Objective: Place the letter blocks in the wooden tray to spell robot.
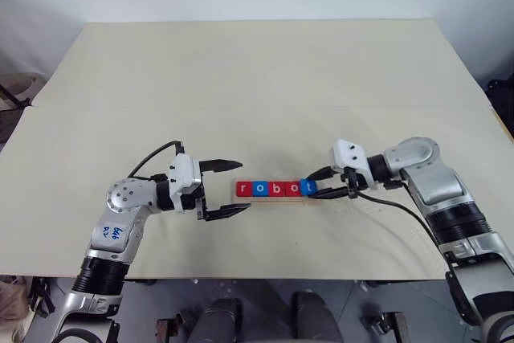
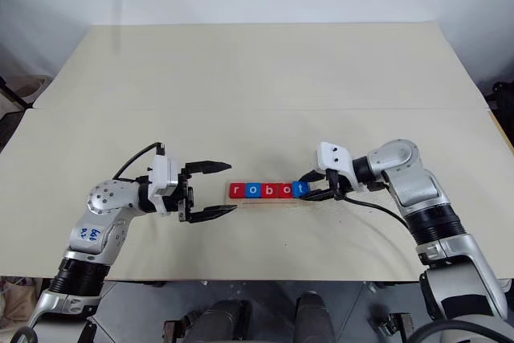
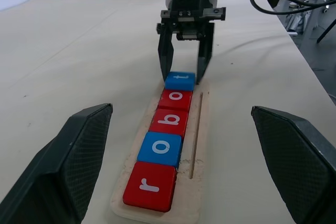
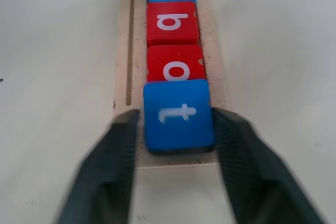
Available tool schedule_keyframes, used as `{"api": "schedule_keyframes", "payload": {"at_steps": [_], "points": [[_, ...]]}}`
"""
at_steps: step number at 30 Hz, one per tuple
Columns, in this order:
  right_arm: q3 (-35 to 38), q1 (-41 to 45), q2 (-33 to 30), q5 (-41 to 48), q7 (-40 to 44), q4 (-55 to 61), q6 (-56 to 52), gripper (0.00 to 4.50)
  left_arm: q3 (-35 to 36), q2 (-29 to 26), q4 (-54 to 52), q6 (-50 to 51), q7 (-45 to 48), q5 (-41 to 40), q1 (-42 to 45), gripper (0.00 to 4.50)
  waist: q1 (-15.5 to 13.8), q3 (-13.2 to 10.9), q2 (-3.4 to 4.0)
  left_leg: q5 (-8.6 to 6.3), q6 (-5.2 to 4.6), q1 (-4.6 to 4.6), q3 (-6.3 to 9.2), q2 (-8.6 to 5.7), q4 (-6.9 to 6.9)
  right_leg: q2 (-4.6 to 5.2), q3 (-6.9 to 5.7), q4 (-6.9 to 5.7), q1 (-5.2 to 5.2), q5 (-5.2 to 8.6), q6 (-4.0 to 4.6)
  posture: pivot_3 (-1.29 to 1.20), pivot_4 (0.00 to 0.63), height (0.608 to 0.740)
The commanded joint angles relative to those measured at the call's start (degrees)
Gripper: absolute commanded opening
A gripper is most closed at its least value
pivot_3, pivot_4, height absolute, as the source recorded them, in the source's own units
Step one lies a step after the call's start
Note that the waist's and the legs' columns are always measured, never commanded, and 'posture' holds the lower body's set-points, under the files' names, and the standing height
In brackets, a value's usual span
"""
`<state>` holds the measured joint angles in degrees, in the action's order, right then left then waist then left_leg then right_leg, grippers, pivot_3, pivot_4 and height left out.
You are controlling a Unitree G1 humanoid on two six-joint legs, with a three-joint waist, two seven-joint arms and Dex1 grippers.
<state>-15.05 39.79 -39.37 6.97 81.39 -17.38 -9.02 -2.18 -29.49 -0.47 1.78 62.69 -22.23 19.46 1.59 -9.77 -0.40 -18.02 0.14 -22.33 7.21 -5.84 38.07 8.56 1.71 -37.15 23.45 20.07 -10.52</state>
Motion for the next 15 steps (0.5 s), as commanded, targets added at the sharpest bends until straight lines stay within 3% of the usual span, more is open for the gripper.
{"api": "schedule_keyframes", "payload": {"at_steps": [1,4,11,15], "points": [[0.75,0.98,-0.36,-0.24,-0.01,0.52,1.01,3.57,0.77,-0.22,-2.44,-0.46,-0.27,-0.64,-0.52,4.5,0.0,0.0,0.0,0.0,0.0,0.0,0.0,0.0,0.0,0.0,0.0,0.0,0.0,0.0,0.0,0.0,0.15,0.74],[1.88,1.26,-0.87,0.16,-0.23,0.55,1.1,4.49,0.76,-0.21,-2.59,-0.49,-0.31,-0.66,-0.66,4.5,0.01,0.0,0.0,0.0,0.0,0.0,0.0,0.0,0.0,0.0,0.0,0.0,0.0,0.0,0.0,0.0,0.15,0.74],[6.56,-0.03,-3.62,5.23,1.33,4.49,-2.89,4.49,0.69,-0.03,-2.45,-0.62,-0.25,-0.62,-0.77,4.5,-0.04,0.0,0.0,0.0,0.0,0.0,0.0,0.0,-0.01,0.0,0.0,0.01,0.0,0.0,0.0,0.0,0.15,0.74],[7.44,-2.15,-6.09,5.43,1.18,5.44,-3.62,3.57,0.43,0.23,-1.9,-0.75,-0.1,-0.51,-0.44,4.5,-0.11,0.0,0.0,0.0,0.0,0.0,0.0,0.0,0.0,0.0,0.0,0.03,-0.01,0.0,0.0,0.0,0.15,0.74]]}}
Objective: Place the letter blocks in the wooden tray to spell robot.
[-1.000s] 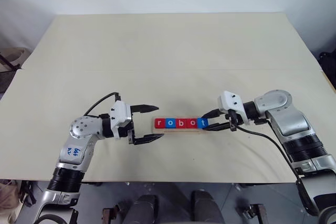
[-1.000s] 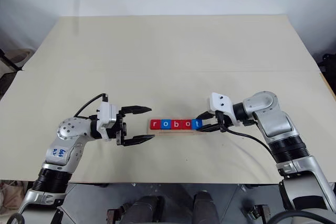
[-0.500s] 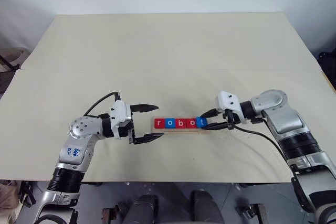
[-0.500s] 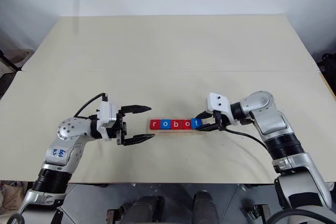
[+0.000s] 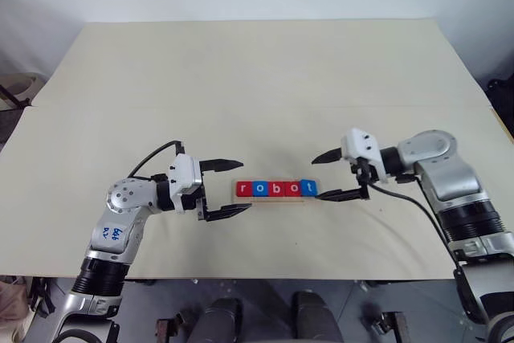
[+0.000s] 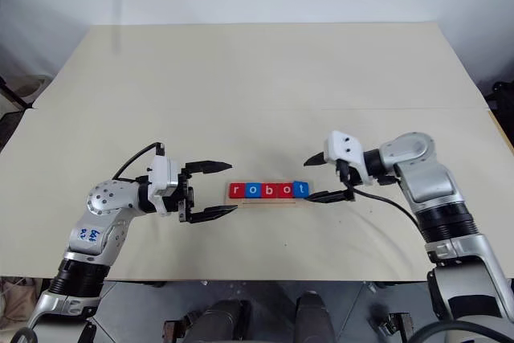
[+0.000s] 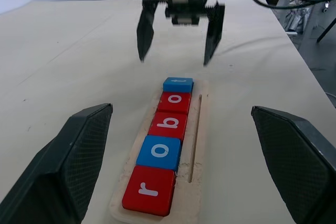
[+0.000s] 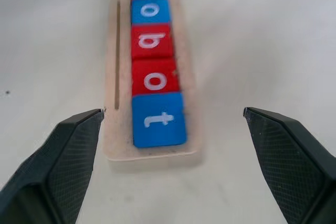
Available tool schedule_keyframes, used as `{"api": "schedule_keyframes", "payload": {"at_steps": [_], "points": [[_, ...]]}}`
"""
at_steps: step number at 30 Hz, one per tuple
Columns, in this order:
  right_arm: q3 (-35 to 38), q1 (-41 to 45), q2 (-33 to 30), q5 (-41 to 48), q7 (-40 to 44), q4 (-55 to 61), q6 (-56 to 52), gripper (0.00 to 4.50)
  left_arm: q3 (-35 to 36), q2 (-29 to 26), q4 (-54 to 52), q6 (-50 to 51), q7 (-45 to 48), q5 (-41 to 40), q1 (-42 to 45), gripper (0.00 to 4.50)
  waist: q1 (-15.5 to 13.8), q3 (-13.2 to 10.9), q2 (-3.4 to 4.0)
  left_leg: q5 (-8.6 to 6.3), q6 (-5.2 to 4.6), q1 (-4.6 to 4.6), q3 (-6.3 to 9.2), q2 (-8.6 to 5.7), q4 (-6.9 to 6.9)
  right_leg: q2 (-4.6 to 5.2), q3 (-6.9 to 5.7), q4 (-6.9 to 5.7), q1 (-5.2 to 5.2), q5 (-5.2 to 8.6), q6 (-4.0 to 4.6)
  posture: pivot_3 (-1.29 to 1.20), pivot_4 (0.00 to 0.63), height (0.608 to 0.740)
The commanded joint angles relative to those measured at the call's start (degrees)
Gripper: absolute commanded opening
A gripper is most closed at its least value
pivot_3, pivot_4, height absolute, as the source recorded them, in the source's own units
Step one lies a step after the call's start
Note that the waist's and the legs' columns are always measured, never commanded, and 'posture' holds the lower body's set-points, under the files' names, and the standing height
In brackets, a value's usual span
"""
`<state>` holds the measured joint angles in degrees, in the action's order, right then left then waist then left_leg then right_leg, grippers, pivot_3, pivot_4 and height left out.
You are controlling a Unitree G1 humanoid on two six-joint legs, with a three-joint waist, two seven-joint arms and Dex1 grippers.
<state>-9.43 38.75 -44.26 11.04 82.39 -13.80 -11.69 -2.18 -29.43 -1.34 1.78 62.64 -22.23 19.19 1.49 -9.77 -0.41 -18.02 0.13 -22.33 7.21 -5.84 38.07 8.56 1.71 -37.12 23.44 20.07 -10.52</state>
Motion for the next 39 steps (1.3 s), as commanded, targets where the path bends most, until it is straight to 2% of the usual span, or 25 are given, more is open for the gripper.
{"api": "schedule_keyframes", "payload": {"at_steps": [1,10,24,32,39], "points": [[1.95,-1.37,-1.29,1.63,0.06,2.23,-1.56,3.2,0.37,0.25,-0.92,-0.75,-0.02,-0.49,-0.08,4.5,-0.02,0.0,0.0,0.0,0.0,0.0,0.0,0.0,0.0,0.0,0.0,0.01,-0.01,0.0,0.0,0.0,0.15,0.74],[0.78,-2.37,0.96,1.69,-3.1,7.32,-4.86,0.06,0.34,0.37,-0.49,-0.65,0.29,-0.46,0.46,4.5,0.04,0.0,0.0,0.0,0.0,0.0,-0.02,0.03,-0.01,-0.02,0.01,-0.01,0.02,0.0,0.0,0.0,0.15,0.74],[-3.48,-1.49,5.88,-0.88,-8.3,8.42,-8.93,0.02,0.37,0.44,-1.05,-0.32,-0.02,-0.59,0.01,4.5,0.1,0.0,0.0,0.0,0.0,0.0,-0.01,0.01,-0.02,-0.01,0.01,-0.02,0.03,0.0,0.0,0.0,0.15,0.74],[-4.75,-2.29,5.23,-1.95,-9.0,8.42,-9.49,0.02,0.36,0.43,-1.52,-0.12,-0.31,-0.58,-0.36,4.5,0.06,0.0,0.0,0.0,0.0,0.0,0.0,0.0,0.0,0.0,0.01,-0.02,0.02,0.0,0.01,0.0,0.15,0.74],[-2.46,-1.71,4.23,0.33,-8.55,9.52,-11.18,0.02,0.32,0.41,-1.64,-0.22,-0.28,-0.58,-0.6,4.5,0.09,0.0,0.0,0.0,0.0,0.0,0.0,0.0,-0.02,-0.01,0.01,-0.02,0.03,0.0,0.01,0.0,0.15,0.74]]}}
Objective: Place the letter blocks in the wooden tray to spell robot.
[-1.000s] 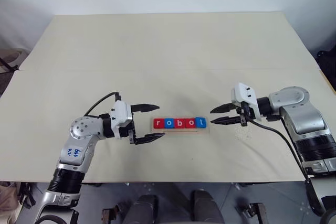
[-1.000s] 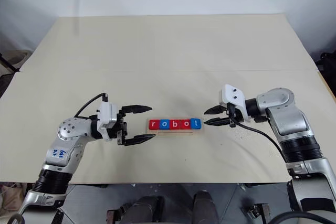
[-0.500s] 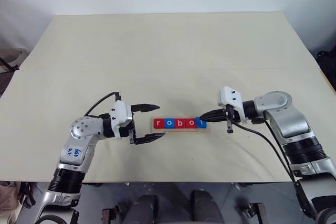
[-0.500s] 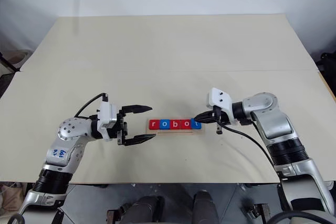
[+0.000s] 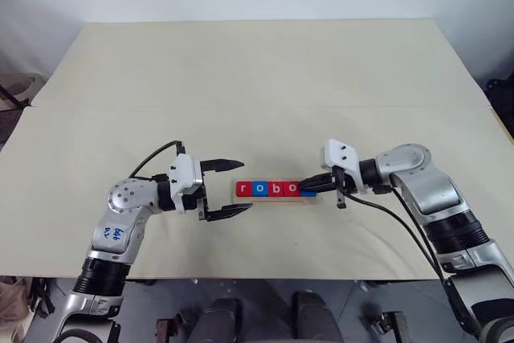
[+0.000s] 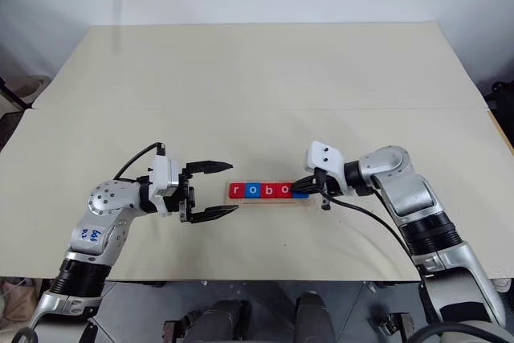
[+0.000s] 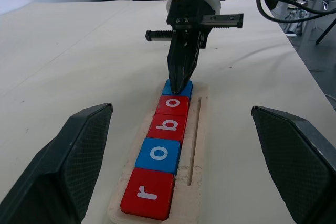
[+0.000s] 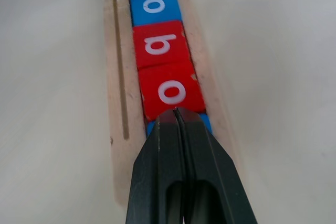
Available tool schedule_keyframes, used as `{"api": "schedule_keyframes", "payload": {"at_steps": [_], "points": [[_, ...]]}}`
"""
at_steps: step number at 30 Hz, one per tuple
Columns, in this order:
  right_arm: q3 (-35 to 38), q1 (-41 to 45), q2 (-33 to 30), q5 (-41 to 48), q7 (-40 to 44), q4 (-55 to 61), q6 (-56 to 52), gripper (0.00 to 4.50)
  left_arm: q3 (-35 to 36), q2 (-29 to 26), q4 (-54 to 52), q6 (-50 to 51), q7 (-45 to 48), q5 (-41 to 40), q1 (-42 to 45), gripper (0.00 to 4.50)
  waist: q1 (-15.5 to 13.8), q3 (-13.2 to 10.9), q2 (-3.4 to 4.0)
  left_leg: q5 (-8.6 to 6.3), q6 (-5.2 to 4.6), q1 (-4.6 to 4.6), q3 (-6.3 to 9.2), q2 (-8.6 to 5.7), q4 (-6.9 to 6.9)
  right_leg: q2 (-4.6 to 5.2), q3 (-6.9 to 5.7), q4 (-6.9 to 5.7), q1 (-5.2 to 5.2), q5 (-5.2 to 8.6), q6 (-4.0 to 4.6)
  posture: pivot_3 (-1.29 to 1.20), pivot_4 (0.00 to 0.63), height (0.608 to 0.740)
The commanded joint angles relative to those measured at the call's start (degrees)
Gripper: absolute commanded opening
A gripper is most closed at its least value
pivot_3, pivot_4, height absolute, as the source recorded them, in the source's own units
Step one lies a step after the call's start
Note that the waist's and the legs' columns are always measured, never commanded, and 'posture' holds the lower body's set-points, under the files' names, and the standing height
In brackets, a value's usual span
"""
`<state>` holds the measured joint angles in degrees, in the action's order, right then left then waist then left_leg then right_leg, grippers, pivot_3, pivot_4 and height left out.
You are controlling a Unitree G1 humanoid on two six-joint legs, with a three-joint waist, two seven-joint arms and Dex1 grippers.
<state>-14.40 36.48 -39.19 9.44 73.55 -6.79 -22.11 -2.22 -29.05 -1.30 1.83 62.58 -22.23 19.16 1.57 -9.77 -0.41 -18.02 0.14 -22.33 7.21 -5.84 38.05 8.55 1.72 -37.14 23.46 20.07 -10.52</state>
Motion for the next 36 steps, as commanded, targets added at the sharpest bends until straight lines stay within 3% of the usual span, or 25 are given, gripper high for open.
{"api": "schedule_keyframes", "payload": {"at_steps": [1,5,12,23,29,32,36], "points": [[3.13,0.56,-0.76,2.74,0.31,3.0,-1.0,0.02,0.34,0.05,-1.67,-0.31,-0.2,-0.58,-0.6,4.5,0.01,0.0,0.0,0.0,0.0,0.0,0.0,0.0,0.0,0.0,0.0,0.0,0.0,0.0,0.0,0.0,0.15,0.74],[6.31,-0.2,-1.64,6.63,1.29,5.6,-2.69,0.02,0.37,0.08,-1.65,-0.38,-0.15,-0.64,-0.64,4.5,-0.02,0.0,0.0,0.0,0.0,0.0,0.0,0.0,0.0,0.0,0.0,0.01,0.0,0.0,0.0,0.0,0.15,0.74],[6.82,-2.34,-6.93,2.9,0.6,0.3,2.05,0.02,0.72,-0.29,-1.37,-0.59,0.22,-0.7,-0.9,4.5,-0.28,0.0,0.0,0.0,-0.01,0.0,0.0,-0.03,0.01,0.02,0.0,0.05,-0.04,0.0,0.0,0.0,0.15,0.74],[6.68,-5.47,-5.41,1.31,-0.44,-2.15,6.79,0.02,1.81,-2.15,-1.57,-0.21,0.92,-1.2,-1.81,4.5,-0.04,0.0,0.0,0.0,0.0,0.0,-0.02,0.0,-0.02,0.0,0.01,0.03,-0.01,0.0,0.0,0.0,0.15,0.74],[16.24,-12.16,-7.64,10.2,2.61,3.58,9.4,0.02,5.09,-5.9,-2.44,1.37,1.87,-2.72,-4.44,4.5,-0.15,0.0,0.0,0.0,-0.01,0.0,-0.02,0.0,-0.05,0.01,0.01,0.05,-0.01,0.0,0.0,0.0,0.15,0.74],[22.34,-18.67,-8.17,15.18,4.19,7.78,11.03,0.58,8.07,-8.03,-2.66,2.57,1.62,-4.03,-6.12,4.5,-0.44,0.0,0.0,0.0,-0.01,0.0,0.0,0.0,-0.03,0.01,0.01,0.09,-0.05,0.0,0.0,0.0,0.15,0.74],[28.26,-27.11,-7.44,18.01,4.64,13.38,16.47,1.92,11.71,-10.66,-2.2,2.7,1.9,-5.15,-8.46,4.5,-0.74,0.0,0.0,0.0,-0.01,0.01,0.01,0.04,-0.08,-0.02,-0.01,0.12,-0.07,0.0,0.0,0.0,0.15,0.74]]}}
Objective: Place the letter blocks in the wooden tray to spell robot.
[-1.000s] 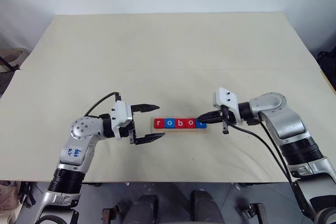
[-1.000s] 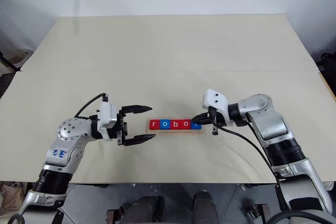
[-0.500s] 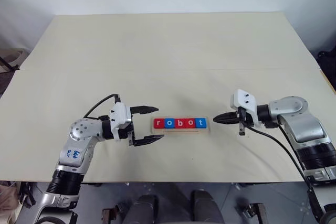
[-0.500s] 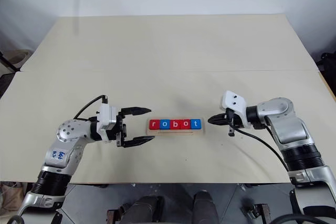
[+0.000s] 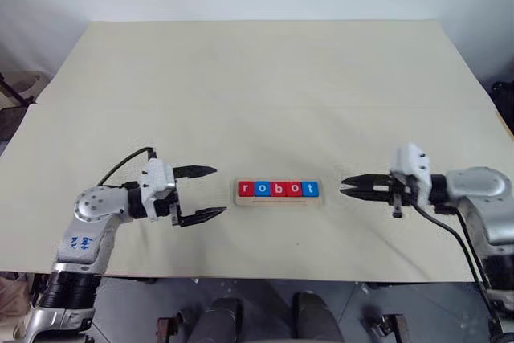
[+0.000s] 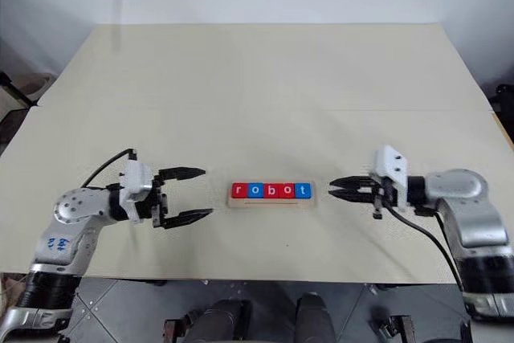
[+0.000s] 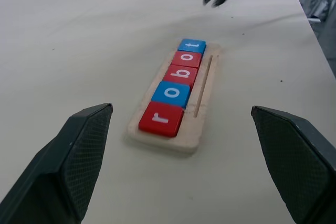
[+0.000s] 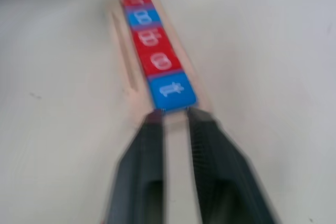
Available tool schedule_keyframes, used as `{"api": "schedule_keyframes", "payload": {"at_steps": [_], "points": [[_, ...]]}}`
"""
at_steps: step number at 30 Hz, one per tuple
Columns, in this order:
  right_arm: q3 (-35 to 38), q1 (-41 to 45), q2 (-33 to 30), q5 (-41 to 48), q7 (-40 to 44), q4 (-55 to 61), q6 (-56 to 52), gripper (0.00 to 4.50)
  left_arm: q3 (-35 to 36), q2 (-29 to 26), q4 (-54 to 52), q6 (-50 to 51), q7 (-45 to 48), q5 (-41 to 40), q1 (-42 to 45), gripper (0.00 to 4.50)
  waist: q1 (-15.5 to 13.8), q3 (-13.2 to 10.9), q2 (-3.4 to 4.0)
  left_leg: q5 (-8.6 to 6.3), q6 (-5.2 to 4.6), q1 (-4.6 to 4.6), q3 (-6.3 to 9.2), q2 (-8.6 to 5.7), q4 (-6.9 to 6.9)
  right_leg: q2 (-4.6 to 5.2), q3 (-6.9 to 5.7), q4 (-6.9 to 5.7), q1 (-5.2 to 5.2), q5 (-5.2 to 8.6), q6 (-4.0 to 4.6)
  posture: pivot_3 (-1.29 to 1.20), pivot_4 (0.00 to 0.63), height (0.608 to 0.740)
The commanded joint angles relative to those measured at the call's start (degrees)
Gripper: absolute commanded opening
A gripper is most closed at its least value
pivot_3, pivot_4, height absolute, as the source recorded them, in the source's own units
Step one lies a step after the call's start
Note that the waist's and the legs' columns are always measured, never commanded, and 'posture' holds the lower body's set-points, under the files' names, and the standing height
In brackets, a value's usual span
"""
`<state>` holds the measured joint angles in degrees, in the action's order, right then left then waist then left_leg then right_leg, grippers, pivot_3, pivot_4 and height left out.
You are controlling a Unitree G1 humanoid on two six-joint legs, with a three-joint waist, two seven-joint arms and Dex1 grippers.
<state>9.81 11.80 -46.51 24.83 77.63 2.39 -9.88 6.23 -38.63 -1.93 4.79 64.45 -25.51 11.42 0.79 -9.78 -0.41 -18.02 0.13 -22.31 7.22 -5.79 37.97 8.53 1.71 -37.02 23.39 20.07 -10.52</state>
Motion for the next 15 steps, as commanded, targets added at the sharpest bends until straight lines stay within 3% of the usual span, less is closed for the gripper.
{"api": "schedule_keyframes", "payload": {"at_steps": [1,8,15], "points": [[5.49,-4.2,0.74,3.19,0.91,4.66,7.05,2.35,4.31,-1.72,-1.22,-0.36,0.27,-2.07,-1.38,4.5,0.03,0.0,0.0,0.0,0.0,0.03,-0.03,0.0,0.02,0.0,0.02,-0.01,-0.02,0.0,0.01,0.0,0.15,0.74],[9.81,-10.66,-0.74,10.43,3.39,6.76,3.97,4.46,8.55,-3.95,0.18,-3.3,1.7,-2.12,-4.35,4.5,-0.55,0.0,0.0,0.0,-0.01,0.08,-0.06,0.01,0.01,0.0,0.04,0.02,-0.09,-0.02,0.03,0.0,0.15,0.74],[8.67,-8.49,0.37,10.86,3.14,4.81,4.77,4.46,7.73,-3.06,-0.08,-5.2,2.23,-1.15,-4.54,4.5,-0.71,0.0,0.0,-0.01,-0.01,0.09,-0.06,0.01,0.02,0.0,0.03,0.03,-0.1,-0.02,0.03,0.0,0.15,0.74]]}}
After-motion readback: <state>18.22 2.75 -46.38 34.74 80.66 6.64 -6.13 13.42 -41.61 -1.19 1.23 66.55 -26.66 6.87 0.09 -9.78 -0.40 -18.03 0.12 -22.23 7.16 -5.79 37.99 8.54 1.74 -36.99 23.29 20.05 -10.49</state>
